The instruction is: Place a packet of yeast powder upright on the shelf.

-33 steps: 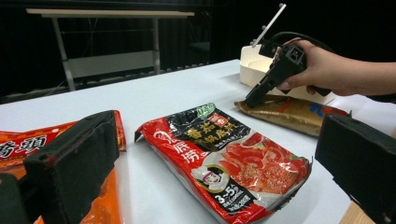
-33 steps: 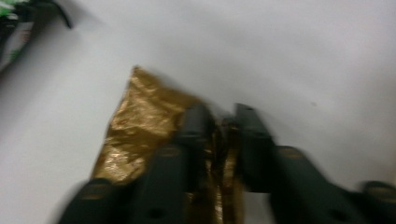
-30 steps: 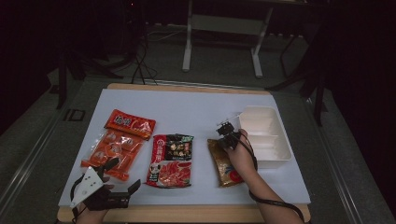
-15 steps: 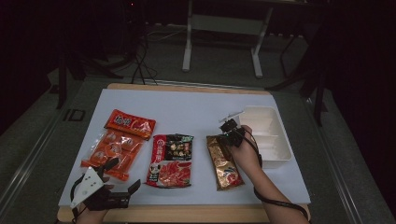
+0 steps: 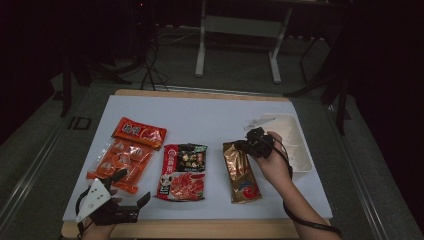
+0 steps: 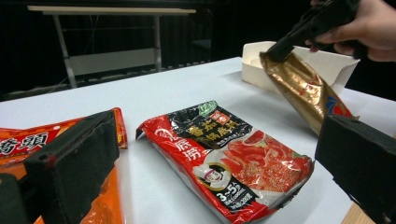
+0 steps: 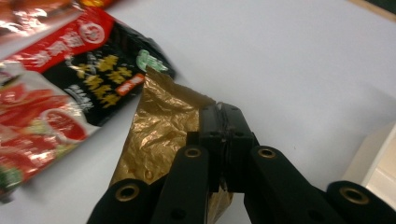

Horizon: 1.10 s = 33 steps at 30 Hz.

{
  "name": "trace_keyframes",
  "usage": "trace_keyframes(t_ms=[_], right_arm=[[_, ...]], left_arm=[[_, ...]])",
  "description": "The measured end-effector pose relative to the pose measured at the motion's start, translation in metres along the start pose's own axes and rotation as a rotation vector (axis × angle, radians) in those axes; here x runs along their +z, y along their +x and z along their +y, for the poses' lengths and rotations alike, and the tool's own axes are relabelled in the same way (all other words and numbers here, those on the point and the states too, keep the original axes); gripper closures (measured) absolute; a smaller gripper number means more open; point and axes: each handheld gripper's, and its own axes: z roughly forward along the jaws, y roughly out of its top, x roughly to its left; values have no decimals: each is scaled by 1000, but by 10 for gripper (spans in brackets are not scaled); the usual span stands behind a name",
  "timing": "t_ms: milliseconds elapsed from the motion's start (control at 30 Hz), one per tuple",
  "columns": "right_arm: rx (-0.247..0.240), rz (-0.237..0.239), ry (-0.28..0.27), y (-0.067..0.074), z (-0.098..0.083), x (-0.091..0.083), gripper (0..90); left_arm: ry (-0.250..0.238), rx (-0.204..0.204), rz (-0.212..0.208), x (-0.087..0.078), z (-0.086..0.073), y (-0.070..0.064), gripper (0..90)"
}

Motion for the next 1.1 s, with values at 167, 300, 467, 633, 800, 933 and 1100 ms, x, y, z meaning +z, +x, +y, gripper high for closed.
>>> trace_keyframes(t_ms=[167, 300, 467, 633, 800, 933, 1100], right_arm=[[-59, 25, -45, 10, -1, -20, 891], [-90, 51, -82, 17, 0, -37, 891], [-91, 88, -138, 16, 0, -57, 892], [-89, 96, -200, 13, 4, -74, 892], [-105, 69, -240, 10, 13, -86, 892], [-105, 54, -270, 5, 22, -92, 892], [-103, 44, -314, -4, 31, -99, 891]], left_arm=[[2, 4, -1, 0, 0, 0, 3], [0, 0, 0, 0, 0, 0, 3], [1, 0, 0, 0, 0, 0, 3], [3, -2, -1, 1, 0, 0, 3], [4, -2, 1, 1, 0, 0, 3], [4, -2, 2, 1, -1, 0, 3], [4, -4, 1, 1, -1, 0, 3]])
